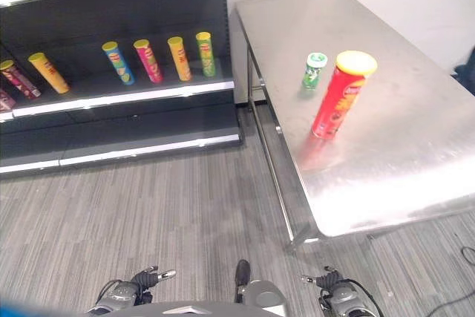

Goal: Put the goods on the table back onto the shelves and tidy them up.

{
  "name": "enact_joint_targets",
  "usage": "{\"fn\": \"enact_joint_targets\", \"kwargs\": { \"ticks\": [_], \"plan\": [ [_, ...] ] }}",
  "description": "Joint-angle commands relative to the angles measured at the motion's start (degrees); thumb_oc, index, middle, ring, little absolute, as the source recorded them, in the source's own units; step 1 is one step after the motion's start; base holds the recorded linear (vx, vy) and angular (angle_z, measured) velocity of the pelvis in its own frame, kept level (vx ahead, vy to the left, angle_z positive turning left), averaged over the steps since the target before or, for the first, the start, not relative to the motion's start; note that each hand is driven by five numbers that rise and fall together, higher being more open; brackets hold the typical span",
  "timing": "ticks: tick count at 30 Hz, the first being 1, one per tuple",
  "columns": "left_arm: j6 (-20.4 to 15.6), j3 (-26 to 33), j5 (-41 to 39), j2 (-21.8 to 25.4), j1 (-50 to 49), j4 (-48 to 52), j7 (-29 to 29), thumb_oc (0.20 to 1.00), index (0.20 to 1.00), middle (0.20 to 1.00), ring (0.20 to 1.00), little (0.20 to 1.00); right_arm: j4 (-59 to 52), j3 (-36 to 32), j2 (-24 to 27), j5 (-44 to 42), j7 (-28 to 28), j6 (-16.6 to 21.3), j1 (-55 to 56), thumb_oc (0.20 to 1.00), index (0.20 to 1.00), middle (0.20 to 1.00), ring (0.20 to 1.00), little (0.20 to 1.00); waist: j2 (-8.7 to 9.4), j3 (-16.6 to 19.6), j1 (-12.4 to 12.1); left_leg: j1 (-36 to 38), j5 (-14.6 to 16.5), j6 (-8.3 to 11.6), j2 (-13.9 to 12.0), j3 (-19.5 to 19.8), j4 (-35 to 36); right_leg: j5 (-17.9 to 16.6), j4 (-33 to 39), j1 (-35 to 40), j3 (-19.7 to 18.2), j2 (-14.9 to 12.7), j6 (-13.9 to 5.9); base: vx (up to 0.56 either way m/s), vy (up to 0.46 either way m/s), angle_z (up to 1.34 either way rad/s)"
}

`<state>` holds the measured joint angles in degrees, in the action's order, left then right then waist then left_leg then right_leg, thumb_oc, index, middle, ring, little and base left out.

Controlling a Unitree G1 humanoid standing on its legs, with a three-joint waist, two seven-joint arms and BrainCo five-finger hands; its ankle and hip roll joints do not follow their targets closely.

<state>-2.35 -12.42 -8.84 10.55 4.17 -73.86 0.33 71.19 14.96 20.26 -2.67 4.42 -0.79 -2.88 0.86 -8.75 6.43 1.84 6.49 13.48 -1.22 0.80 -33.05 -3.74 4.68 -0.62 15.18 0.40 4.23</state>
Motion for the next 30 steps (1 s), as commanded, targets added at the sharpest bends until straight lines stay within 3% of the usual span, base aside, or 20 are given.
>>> {"fn": "enact_joint_targets", "kwargs": {
  "ticks": [1,3,4,7,8,11,13,16,17,24,28,30],
  "plan": [
    [0.3,-1.8,-0.1,2.4,0.8,0.6,-1.0,1.000,1.000,1.000,1.000,1.000,3.8,-0.5,0.1,-1.2,-0.2,-0.9,2.5,1.000,1.000,1.000,1.000,1.000,1.38,-1.4,1.5,-2.4,-9.2,-1.60,3.1,-8.1,-1.3,1.6,-0.7,2.0,-4.0,-3.3,-6.02,0.19,-0.091,0.06],
    [0.3,-1.5,-0.5,2.2,0.8,0.7,-0.8,1.000,1.000,1.000,1.000,1.000,4.7,-1.0,-0.1,-1.7,-0.1,-1.1,2.8,1.000,1.000,1.000,1.000,1.000,1.41,-1.8,1.2,-4.7,-8.4,-3.94,0.2,-11.4,-0.2,2.4,-0.1,3.6,-4.8,-3.5,-5.60,0.16,-0.045,-0.02],
    [0.3,-1.6,-0.5,2.2,0.8,0.7,-0.8,1.000,1.000,1.000,1.000,1.000,4.7,-1.0,-0.1,-1.7,-0.1,-1.1,2.8,1.000,1.000,1.000,1.000,1.000,1.28,-2.0,1.1,-4.6,-8.1,-3.93,0.0,-11.5,-0.4,2.4,-0.1,3.6,-5.0,-3.3,-5.59,0.15,-0.001,-0.16],
    [0.1,-1.4,-0.5,2.3,0.6,0.2,-1.0,1.000,1.000,1.000,1.000,1.000,6.4,-1.3,0.1,-2.0,-0.2,-1.3,2.9,1.000,1.000,1.000,1.000,1.000,0.94,-2.3,0.6,-5.2,-3.7,-7.84,-1.6,-11.4,13.5,3.3,0.2,4.6,-7.1,-3.8,-6.68,0.21,0.094,-0.42],
    [-0.3,-1.5,-0.6,2.4,0.3,-0.3,-1.1,1.000,1.000,1.000,1.000,1.000,7.1,-1.7,0.5,-1.8,-0.4,-1.3,3.4,1.000,1.000,1.000,1.000,1.000,-0.07,-2.3,0.0,-5.4,-6.8,-7.87,-3.0,-7.5,24.8,4.4,0.3,5.4,-8.7,-3.3,-7.38,0.28,0.161,-0.67],
    [-0.8,-1.3,-1.9,2.7,0.2,-0.6,-1.3,1.000,1.000,1.000,1.000,1.000,7.0,-2.6,1.3,-2.6,-0.2,-0.9,3.3,1.000,1.000,1.000,1.000,1.000,-1.00,-2.3,-0.8,-7.4,-13.6,-6.52,-5.4,-1.7,34.5,5.6,0.3,6.7,-11.9,-2.3,-7.78,0.26,0.103,-0.54],
    [-0.7,-1.3,-1.9,3.0,0.2,-1.0,-1.4,1.000,1.000,1.000,1.000,1.000,7.0,-3.5,1.7,-2.8,0.1,-0.7,3.4,1.000,1.000,1.000,1.000,1.000,-1.62,-1.9,-0.8,-7.4,-14.7,-5.72,-6.4,-0.2,37.8,6.5,0.3,7.6,-14.1,-1.8,-8.33,0.26,0.086,-0.98],
    [-0.8,-1.0,-1.8,3.0,-0.3,-1.3,-1.6,1.000,1.000,1.000,1.000,1.000,7.3,-6.3,2.4,-4.7,1.1,-0.4,3.3,1.000,1.000,1.000,1.000,1.000,-3.00,-0.9,-0.1,-5.9,-14.0,-5.05,-6.5,-1.3,38.1,6.9,0.3,7.9,-16.6,-2.1,-9.00,0.25,0.222,-0.99],
    [-1.2,-0.8,-2.1,3.2,-0.5,-1.0,-1.7,1.000,1.000,1.000,1.000,1.000,7.0,-8.2,2.6,-6.3,1.4,-0.1,3.2,1.000,1.000,1.000,1.000,1.000,-3.08,-0.3,0.2,-4.8,-13.1,-5.32,-5.9,-3.4,38.1,6.7,0.3,7.9,-17.9,-3.2,-9.52,0.27,0.345,-0.94],
    [-2.1,-0.5,-2.9,5.2,0.7,0.8,-2.0,1.000,1.000,1.000,1.000,1.000,6.9,-14.1,4.8,-11.0,2.3,0.2,3.4,1.000,1.000,1.000,1.000,1.000,-2.08,0.1,1.6,-1.2,-9.1,-8.68,-3.2,-11.2,38.0,5.8,-3.6,4.9,-22.3,-7.3,-12.57,0.14,0.257,-0.71],
    [-2.3,-0.7,-2.6,6.4,2.4,1.2,-1.9,1.000,1.000,1.000,1.000,1.000,6.8,-19.0,8.9,-12.9,2.9,0.6,4.7,1.000,1.000,1.000,1.000,1.000,-1.47,0.1,3.0,-0.5,-7.6,-9.98,-1.7,-13.2,38.0,5.4,-7.3,2.5,-23.7,-8.3,-14.23,0.09,0.208,-0.32],
    [-2.2,-1.0,-1.7,6.9,3.6,0.9,-1.8,1.000,1.000,1.000,1.000,1.000,7.4,-24.7,13.5,-14.3,3.5,0.6,6.9,1.000,1.000,1.000,1.000,1.000,-1.13,0.0,4.3,-0.1,-6.6,-10.60,-1.0,-14.1,38.1,4.9,-10.4,0.8,-23.8,-8.7,-15.27,0.09,0.243,-0.22]
  ]
}}
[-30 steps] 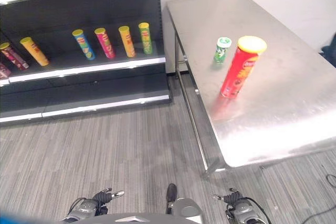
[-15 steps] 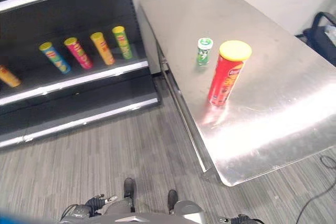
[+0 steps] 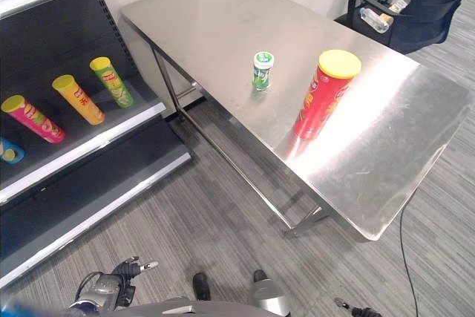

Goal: Put the goods on the table back onto the shelves and tidy them up.

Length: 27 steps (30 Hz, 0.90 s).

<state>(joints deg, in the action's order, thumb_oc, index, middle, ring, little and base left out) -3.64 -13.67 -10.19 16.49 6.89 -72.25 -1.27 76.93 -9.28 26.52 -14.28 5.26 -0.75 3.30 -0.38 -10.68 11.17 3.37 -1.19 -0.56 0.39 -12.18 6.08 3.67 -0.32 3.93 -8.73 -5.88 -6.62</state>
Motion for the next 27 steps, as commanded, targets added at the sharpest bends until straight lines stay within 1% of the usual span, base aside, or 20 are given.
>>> {"fn": "enact_joint_targets", "kwargs": {
  "ticks": [1,2,3,4,5,6,7,8,9,10,11,13,14,15,16,17,18,19,23,27],
  "plan": [
    [-0.9,-0.1,-0.2,1.1,1.2,-0.6,0.0,1.000,1.000,1.000,1.000,1.000,2.2,-3.3,9.7,-3.4,3.0,0.5,1.6,1.000,1.000,1.000,1.000,1.000,0.47,1.3,0.4,-1.2,1.5,3.17,-2.3,-1.6,-1.1,-3.9,-8.0,-5.1,0.2,-2.7,-4.98,0.02,0.160,-0.28],
    [-0.7,-0.1,0.5,1.4,1.5,-0.6,0.3,1.000,1.000,1.000,1.000,1.000,3.5,-6.0,11.4,-4.3,3.1,0.3,3.0,1.000,1.000,1.000,1.000,1.000,0.52,1.0,1.0,-0.9,1.8,3.00,-2.2,-2.1,-1.1,-4.0,-9.4,-6.0,0.6,-2.7,-5.19,0.04,0.206,-0.37],
    [-0.5,0.2,1.2,1.5,1.6,-0.8,0.5,1.000,1.000,1.000,1.000,1.000,2.2,-12.8,15.2,-7.5,4.3,0.6,5.1,1.000,1.000,1.000,1.000,1.000,0.56,0.8,1.7,-0.7,2.3,2.82,-2.3,-2.8,-1.1,-4.2,-11.6,-7.1,1.3,-2.6,-4.99,0.07,0.197,-0.42],
    [-0.4,0.6,1.8,1.5,1.4,-1.1,0.7,1.000,1.000,1.000,1.000,1.000,0.4,-15.9,17.1,-8.6,5.0,1.2,6.3,1.000,1.000,1.000,1.000,1.000,0.91,0.7,2.4,-0.3,3.0,2.85,-2.1,-3.0,-1.1,-3.8,-12.2,-7.4,2.1,-2.8,-5.01,0.07,0.151,-0.28],
    [-0.4,0.8,2.2,1.4,1.2,-1.1,0.5,1.000,1.000,1.000,1.000,1.000,-1.9,-17.7,17.8,-8.3,5.8,1.5,7.5,1.000,1.000,1.000,1.000,1.000,0.89,0.9,2.4,-0.4,3.1,2.97,-2.2,-3.3,-1.1,-4.3,-11.5,-7.7,2.3,-2.7,-5.04,0.07,0.075,-0.22],
    [-0.4,1.4,2.4,1.3,0.9,-1.0,0.4,1.000,1.000,1.000,1.000,1.000,-6.2,-20.2,19.7,-8.2,7.1,2.6,8.4,1.000,1.000,1.000,1.000,1.000,1.18,1.0,2.8,-0.1,3.6,3.03,-2.0,-3.3,-1.1,-3.8,-10.7,-7.6,3.0,-2.8,-5.00,0.02,0.027,-0.13],
    [-0.4,1.3,2.4,1.2,1.0,-1.0,0.4,1.000,1.000,1.000,1.000,1.000,-6.5,-20.4,19.6,-8.1,7.2,2.4,8.7,1.000,1.000,1.000,1.000,1.000,1.02,1.1,2.7,-0.3,3.4,3.08,-2.1,-3.3,-1.1,-4.2,-10.5,-7.8,3.0,-2.6,-4.93,0.03,0.018,-0.20],
    [-0.4,2.6,2.0,0.8,0.5,-1.0,-0.1,1.000,1.000,1.000,1.000,1.000,-17.7,-23.1,22.2,-5.2,9.9,4.2,9.5,1.000,1.000,1.000,1.000,1.000,1.24,1.3,2.9,-0.3,3.8,3.13,-2.1,-3.3,-1.1,-4.0,-7.9,-8.1,4.1,-2.6,-4.67,-0.01,-0.019,-0.23],
    [-0.4,2.9,1.9,0.5,0.2,-0.8,-0.3,1.000,1.000,1.000,1.000,1.000,-23.1,-23.8,23.3,-2.9,11.6,4.7,9.4,1.000,1.000,1.000,1.000,1.000,1.20,1.4,2.7,-0.6,3.7,3.15,-2.2,-3.3,-1.1,-4.9,-6.2,-8.9,4.4,-2.3,-4.60,0.00,-0.015,-0.30],
    [-0.4,2.9,1.9,0.5,0.2,-0.8,-0.3,1.000,1.000,1.000,1.000,1.000,-23.2,-23.8,23.3,-2.8,11.6,4.6,9.5,1.000,1.000,1.000,1.000,1.000,1.16,1.5,2.7,-0.7,3.7,3.16,-2.2,-3.3,-1.1,-5.0,-6.1,-9.0,4.3,-2.3,-4.59,-0.01,-0.054,-0.29],
    [-0.2,3.4,1.3,-0.1,-0.3,-0.7,-0.4,1.000,1.000,1.000,1.000,1.000,-35.5,-22.9,28.3,1.9,14.7,7.1,5.6,1.000,1.000,1.000,1.000,1.000,1.67,0.9,2.2,-0.2,3.8,3.17,-2.0,-2.7,-1.1,-5.7,-2.9,-10.1,4.2,-1.6,-4.39,0.02,-0.048,-0.19],
    [-0.4,4.0,1.7,-0.5,-1.0,-0.6,-0.5,1.000,1.000,1.000,1.000,1.000,-43.6,-23.1,29.9,4.0,14.6,7.8,4.4,1.000,1.000,1.000,1.000,1.000,2.16,1.4,1.5,0.3,3.7,3.33,-1.8,-2.7,-1.1,-6.2,-0.2,-8.4,3.7,-1.7,-4.23,0.05,-0.089,0.16],
    [-0.6,4.6,1.2,-0.7,-1.7,0.2,-0.4,1.000,1.000,1.000,1.000,1.000,-49.6,-23.1,32.5,5.6,13.7,8.9,2.8,1.000,1.000,1.000,1.000,1.000,2.38,2.3,0.4,0.7,4.0,3.69,-2.0,-2.3,-1.1,-5.8,1.2,-6.4,4.5,-2.0,-4.15,0.04,-0.097,0.26],
    [-0.6,4.6,1.2,-0.7,-1.7,0.3,-0.4,1.000,1.000,1.000,1.000,1.000,-49.7,-23.1,32.5,5.7,13.8,8.8,2.8,1.000,1.000,1.000,1.000,1.000,2.42,2.4,0.4,0.4,3.7,3.72,-2.0,-2.4,-1.1,-6.2,1.4,-6.6,4.5,-2.0,-4.09,0.08,-0.195,0.31],
    [-0.8,4.7,0.9,-0.7,-3.2,1.2,0.3,1.000,1.000,1.000,1.000,1.000,-58.4,-19.7,36.0,6.8,10.7,10.9,-2.5,1.000,1.000,1.000,1.000,1.000,2.69,3.7,-1.7,0.8,3.5,4.35,-2.6,-1.5,-1.1,-5.6,2.6,-4.0,6.3,-2.2,-3.67,0.08,-0.255,0.41],
    [-0.7,4.2,1.5,-0.7,-4.8,1.2,1.1,1.000,1.000,1.000,1.000,1.000,-62.7,-11.3,39.5,7.5,5.4,11.6,-9.2,1.000,1.000,1.000,1.000,1.000,3.09,4.7,-3.9,1.6,3.1,4.86,-3.1,-0.2,-1.1,-4.6,3.1,-1.6,8.0,-2.0,-3.01,0.10,-0.277,0.58],
    [-0.7,4.2,1.4,-0.7,-5.2,1.1,1.2,1.000,1.000,1.000,1.000,1.000,-63.2,-9.4,39.9,7.2,4.2,11.7,-10.8,1.000,1.000,1.000,1.000,1.000,3.12,4.9,-4.2,1.7,3.1,5.00,-3.2,0.2,-1.1,-4.4,3.3,-1.0,8.5,-1.9,-2.86,0.06,-0.191,0.50],
    [-0.6,3.7,0.8,-1.0,-5.7,1.0,1.5,1.000,1.000,1.000,1.000,1.000,-63.0,-6.1,40.4,4.9,2.5,12.1,-13.9,1.000,1.000,1.000,1.000,1.000,3.24,5.1,-5.3,1.8,2.8,5.27,-3.4,0.6,-1.1,-4.1,3.3,-0.4,9.0,-1.8,-2.56,0.01,-0.094,0.62],
    [-0.6,4.0,0.2,-1.1,-6.7,0.4,1.8,1.000,1.000,1.000,1.000,1.000,-62.3,-0.1,41.3,0.6,-1.5,12.6,-18.4,1.000,1.000,1.000,1.000,1.000,3.53,5.3,-6.4,1.9,2.1,5.83,-3.9,1.6,-1.1,-3.5,3.4,0.7,10.3,-1.6,-2.02,0.00,-0.071,0.60],
    [-0.6,4.2,0.0,-1.3,-7.7,-0.2,2.2,1.000,1.000,1.000,1.000,1.000,-62.9,2.6,41.5,-5.3,-5.8,13.3,-20.7,1.000,1.000,1.000,1.000,1.000,3.66,5.5,-6.9,1.9,1.7,6.26,-4.3,2.1,-1.1,-3.1,3.4,1.3,11.1,-1.3,-1.70,0.00,-0.037,0.23]
  ]
}}
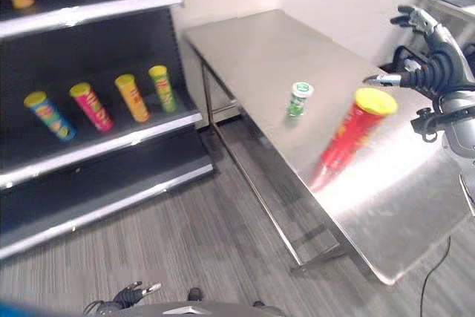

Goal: Put the goods on the table back onto the shelves and tidy them up.

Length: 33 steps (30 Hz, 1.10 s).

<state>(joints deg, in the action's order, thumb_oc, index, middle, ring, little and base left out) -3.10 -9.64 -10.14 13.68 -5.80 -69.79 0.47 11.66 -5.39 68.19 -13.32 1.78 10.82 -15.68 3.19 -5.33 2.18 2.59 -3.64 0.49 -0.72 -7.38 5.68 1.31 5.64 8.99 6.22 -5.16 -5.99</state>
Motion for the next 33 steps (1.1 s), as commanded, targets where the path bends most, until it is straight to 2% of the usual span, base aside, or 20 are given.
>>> {"fn": "enact_joint_targets", "kwargs": {
  "ticks": [1,5,9,13,17,21,24,33],
  "plan": [
    [-1.1,0.2,-0.1,1.5,5.0,-2.7,0.4,1.000,1.000,1.000,1.000,1.000,2.4,-1.1,-0.2,-6.3,-2.3,1.7,-1.8,1.000,1.000,1.000,1.000,1.000,0.08,0.2,2.1,2.7,4.2,5.22,-3.2,-2.6,-0.7,-0.8,-2.6,-3.8,-3.8,-2.1,-2.34,0.00,-0.025,0.06],
    [-1.1,0.2,0.2,1.1,4.2,-3.2,0.9,1.000,1.000,1.000,1.000,1.000,2.6,1.1,1.0,-6.4,-3.7,1.3,-3.1,1.000,1.000,1.000,1.000,1.000,0.27,0.4,1.4,2.9,3.9,5.60,-3.5,-2.2,-0.7,-0.5,-2.5,-3.2,-2.9,-1.9,-2.07,0.01,-0.049,-0.04],
    [-1.3,0.3,0.1,0.4,3.7,-3.3,0.7,1.000,1.000,1.000,1.000,1.000,2.8,-1.3,1.4,-6.0,-2.6,1.6,-2.5,1.000,1.000,1.000,1.000,1.000,0.10,0.5,1.4,2.7,3.6,5.80,-3.9,-1.5,-0.7,-0.2,-2.4,-2.7,-2.2,-1.6,-1.83,0.02,-0.034,-0.01],
    [-1.3,0.1,0.0,0.5,3.6,-3.0,0.9,1.000,1.000,1.000,1.000,1.000,2.4,-0.3,1.8,-7.5,-4.9,1.1,-2.1,1.000,1.000,1.000,1.000,1.000,0.16,0.6,1.3,2.8,3.6,5.91,-4.0,-1.4,-0.7,-0.1,-2.5,-2.5,-2.0,-1.5,-1.78,0.00,0.000,0.00],
    [-1.4,-0.5,-0.2,0.5,3.7,-2.2,1.4,1.000,1.000,1.000,1.000,1.000,2.3,2.5,2.5,-7.1,-7.8,0.3,-1.3,1.000,1.000,1.000,1.000,1.000,0.19,0.6,1.4,3.1,3.6,6.03,-4.2,-1.5,-0.7,0.2,-2.6,-2.4,-1.7,-1.5,-1.75,0.01,-0.018,0.05],
    [-1.6,-0.6,-0.5,0.6,3.7,-1.7,1.4,1.000,1.000,1.000,1.000,1.000,3.5,7.2,3.1,-3.1,-8.0,-0.2,-3.5,1.000,1.000,1.000,1.000,1.000,0.11,0.5,1.2,3.3,3.6,6.06,-4.2,-1.6,-0.7,0.3,-2.6,-2.2,-1.6,-1.5,-1.73,0.00,0.000,0.00],
    [-1.5,-0.9,-0.4,0.7,3.6,-1.9,1.2,1.000,1.000,1.000,1.000,1.000,7.1,14.1,3.6,0.8,-7.6,-0.4,-8.1,1.000,1.000,1.000,1.000,1.000,0.06,0.4,0.9,3.4,3.6,6.09,-4.2,-1.5,-0.7,0.3,-2.7,-2.1,-1.4,-1.7,-1.69,0.00,-0.005,-0.01],
    [-1.6,-0.6,-0.6,1.2,3.1,-2.3,0.9,1.000,1.000,1.000,1.000,1.000,9.5,19.4,3.7,1.4,-7.8,-0.6,-11.8,1.000,1.000,1.000,1.000,1.000,-0.01,0.3,0.4,3.4,3.5,6.19,-4.3,-0.8,-0.7,0.7,-2.9,-1.8,-0.9,-1.6,-1.52,0.01,-0.013,0.04]
  ]
}}
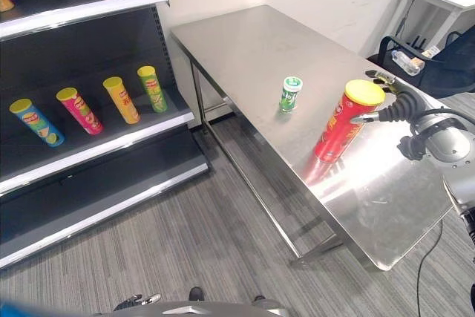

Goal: Put the goods on the table back onto the shelves and tidy them up.

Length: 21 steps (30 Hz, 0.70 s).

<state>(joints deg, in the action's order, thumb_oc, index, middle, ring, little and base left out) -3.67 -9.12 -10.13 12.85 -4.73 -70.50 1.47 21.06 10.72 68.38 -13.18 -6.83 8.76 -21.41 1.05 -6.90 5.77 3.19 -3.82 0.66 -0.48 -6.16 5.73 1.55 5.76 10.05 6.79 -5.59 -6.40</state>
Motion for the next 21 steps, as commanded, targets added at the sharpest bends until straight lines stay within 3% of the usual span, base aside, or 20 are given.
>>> {"fn": "enact_joint_targets", "kwargs": {
  "ticks": [1,6,15,19,20,21],
  "plan": [
    [-1.0,-1.1,-0.6,2.0,2.1,-1.6,-0.1,1.000,1.000,1.000,1.000,1.000,0.2,3.4,3.5,1.2,0.8,1.5,-6.2,1.000,1.000,1.000,1.000,1.000,2.12,1.9,-3.2,2.8,3.6,6.02,-4.5,-2.0,-0.7,0.4,-3.1,-2.9,-1.5,-1.2,-1.11,0.01,-0.011,0.10],
    [-1.2,-1.9,-1.0,1.7,1.9,-1.6,-0.1,1.000,1.000,1.000,1.000,1.000,2.0,6.7,3.0,0.8,0.7,1.6,-9.2,1.000,1.000,1.000,1.000,1.000,2.26,1.9,-3.5,2.9,3.6,6.08,-4.5,-1.7,-0.7,0.4,-2.9,-2.6,-1.2,-1.1,-1.07,0.01,-0.006,0.04],
    [-1.2,-1.8,-1.2,1.5,1.4,-1.4,-0.2,1.000,1.000,1.000,1.000,1.000,1.2,3.8,1.4,-0.7,1.6,1.9,-8.1,1.000,1.000,1.000,1.000,1.000,2.32,2.0,-3.9,2.6,3.6,6.04,-4.7,-1.4,-0.7,0.5,-2.8,-2.6,-0.9,-1.1,-1.03,0.00,0.000,0.00],
    [-1.3,-2.3,-1.2,1.5,0.9,-0.7,0.2,1.000,1.000,1.000,1.000,1.000,1.8,6.0,1.7,-1.2,-0.7,1.5,-8.4,1.000,1.000,1.000,1.000,1.000,2.44,2.0,-4.2,2.8,3.7,6.05,-4.7,-1.4,-0.7,0.5,-2.8,-2.5,-0.7,-1.1,-1.09,0.00,0.000,0.00],
    [-1.3,-2.5,-1.2,1.5,1.0,-0.6,0.4,1.000,1.000,1.000,1.000,1.000,2.1,7.4,2.0,-1.3,-1.5,1.4,-9.0,0.922,0.922,0.922,0.922,0.922,2.46,1.9,-4.3,2.7,3.7,6.08,-4.7,-1.4,-0.7,0.5,-2.8,-2.5,-0.7,-1.1,-1.11,0.00,0.000,0.00],
    [-1.4,-2.7,-1.2,1.5,1.0,-0.4,0.6,1.000,1.000,1.000,1.000,1.000,2.3,8.5,2.2,-1.5,-2.3,1.2,-9.2,0.285,0.285,0.285,0.285,0.285,2.49,1.9,-4.3,2.7,3.7,6.10,-4.7,-1.3,-0.7,0.5,-2.8,-2.5,-0.7,-1.1,-1.10,0.00,0.000,0.00]
  ]
}}
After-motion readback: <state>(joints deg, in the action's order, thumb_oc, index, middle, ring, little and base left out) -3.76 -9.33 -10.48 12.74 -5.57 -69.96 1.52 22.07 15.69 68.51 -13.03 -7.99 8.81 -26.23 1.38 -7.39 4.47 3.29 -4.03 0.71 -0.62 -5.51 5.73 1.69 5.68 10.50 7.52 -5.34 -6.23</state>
